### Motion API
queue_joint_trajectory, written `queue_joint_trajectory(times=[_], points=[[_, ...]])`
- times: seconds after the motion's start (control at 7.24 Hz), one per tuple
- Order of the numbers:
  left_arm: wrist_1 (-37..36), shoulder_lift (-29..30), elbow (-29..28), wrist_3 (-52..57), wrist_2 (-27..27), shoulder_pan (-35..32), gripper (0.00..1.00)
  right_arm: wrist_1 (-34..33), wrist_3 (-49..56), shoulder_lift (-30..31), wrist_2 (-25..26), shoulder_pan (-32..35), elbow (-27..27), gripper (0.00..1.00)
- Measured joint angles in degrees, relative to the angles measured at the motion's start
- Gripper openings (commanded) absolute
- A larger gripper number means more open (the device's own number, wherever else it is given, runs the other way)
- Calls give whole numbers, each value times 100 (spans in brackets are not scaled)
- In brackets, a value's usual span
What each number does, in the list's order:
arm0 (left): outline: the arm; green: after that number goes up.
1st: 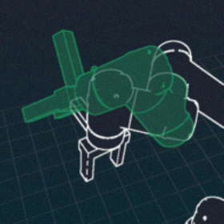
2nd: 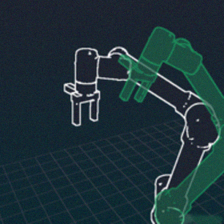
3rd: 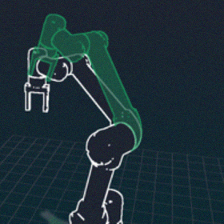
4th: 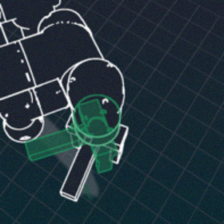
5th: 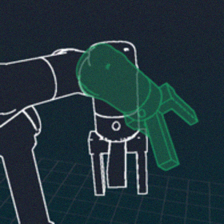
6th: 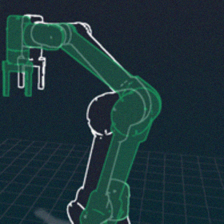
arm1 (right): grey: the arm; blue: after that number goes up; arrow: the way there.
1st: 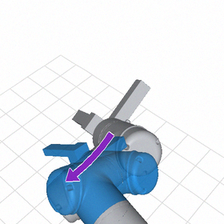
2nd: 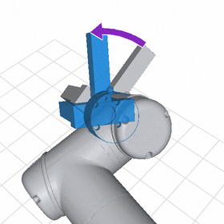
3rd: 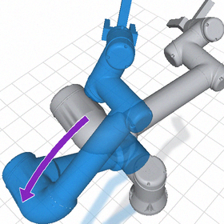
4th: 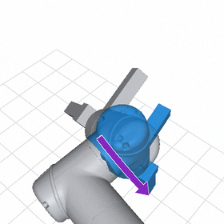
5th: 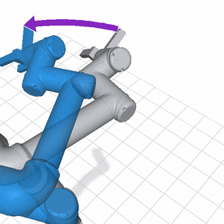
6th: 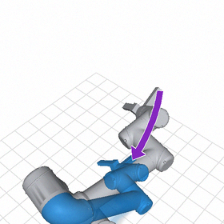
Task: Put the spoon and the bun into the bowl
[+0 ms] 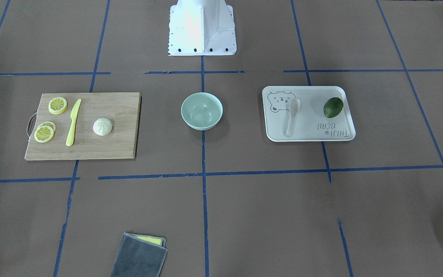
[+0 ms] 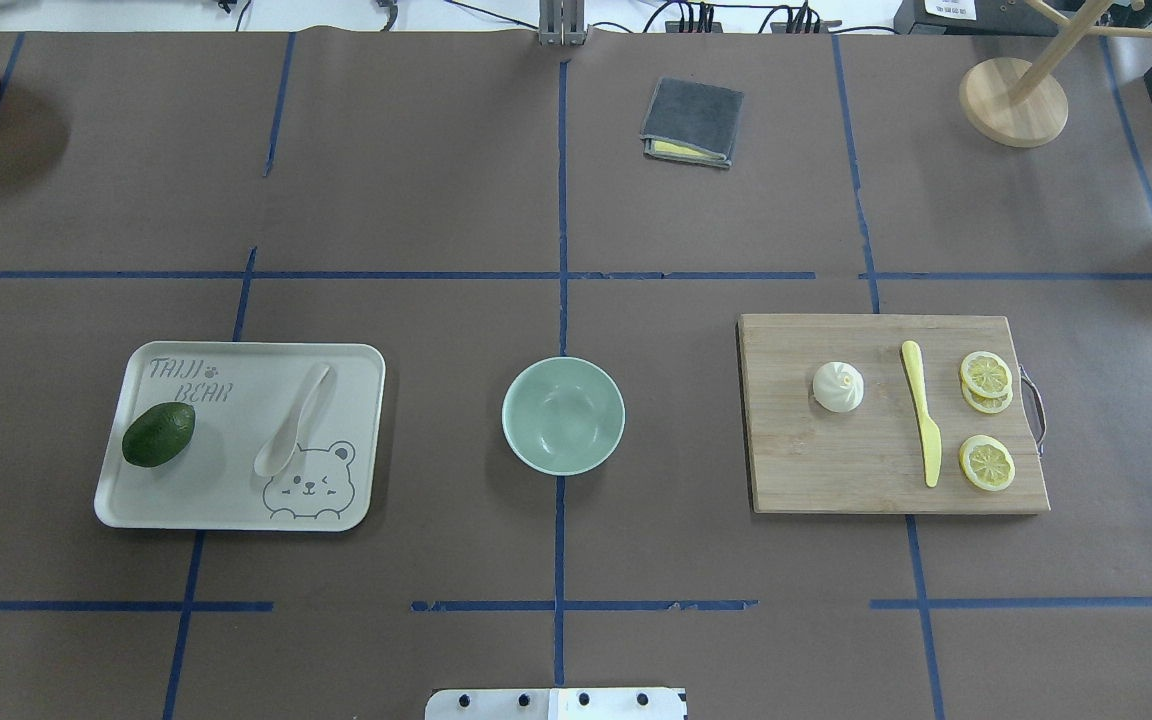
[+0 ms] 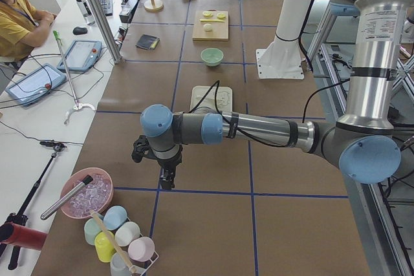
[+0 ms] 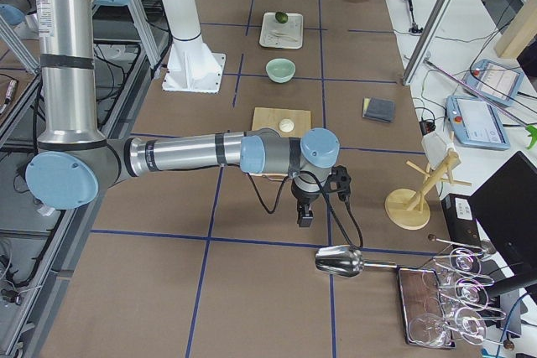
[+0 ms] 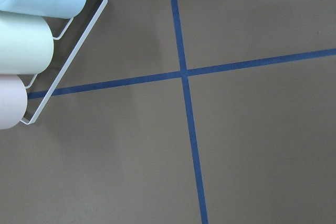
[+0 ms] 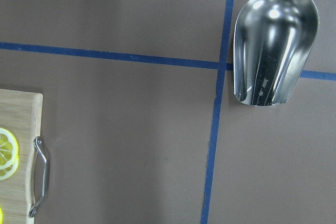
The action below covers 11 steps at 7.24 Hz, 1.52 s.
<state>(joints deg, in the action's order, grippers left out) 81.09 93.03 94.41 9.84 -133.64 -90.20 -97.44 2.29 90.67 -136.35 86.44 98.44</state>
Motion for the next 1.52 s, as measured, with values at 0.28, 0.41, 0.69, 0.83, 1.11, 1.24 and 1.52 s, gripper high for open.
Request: queue_joint_trajectory(times=[0.28,0.41,0.69,0.83,1.11,1.24,1.52], points=[[-1,108,118,33,0,-3,100,-1,-5,3,-17,-3,-12,100],[-5,145,214,37,-4,-5,100,-1,-14,3,-23,-7,-15,100],[0,171,285,4,90,7,100,5,-36,3,-37,-11,-16,100],[165,161,281,28,103,14,100,5,-53,-7,-44,-19,-10,100],[887,-97,302,27,-275,14,100,31,-82,-44,-53,-91,-6,100],[1347,-259,305,19,-450,19,100,170,-79,-34,-58,-144,-15,100],[2203,-444,323,-16,-565,95,100,577,-82,-8,-183,-380,-54,100]])
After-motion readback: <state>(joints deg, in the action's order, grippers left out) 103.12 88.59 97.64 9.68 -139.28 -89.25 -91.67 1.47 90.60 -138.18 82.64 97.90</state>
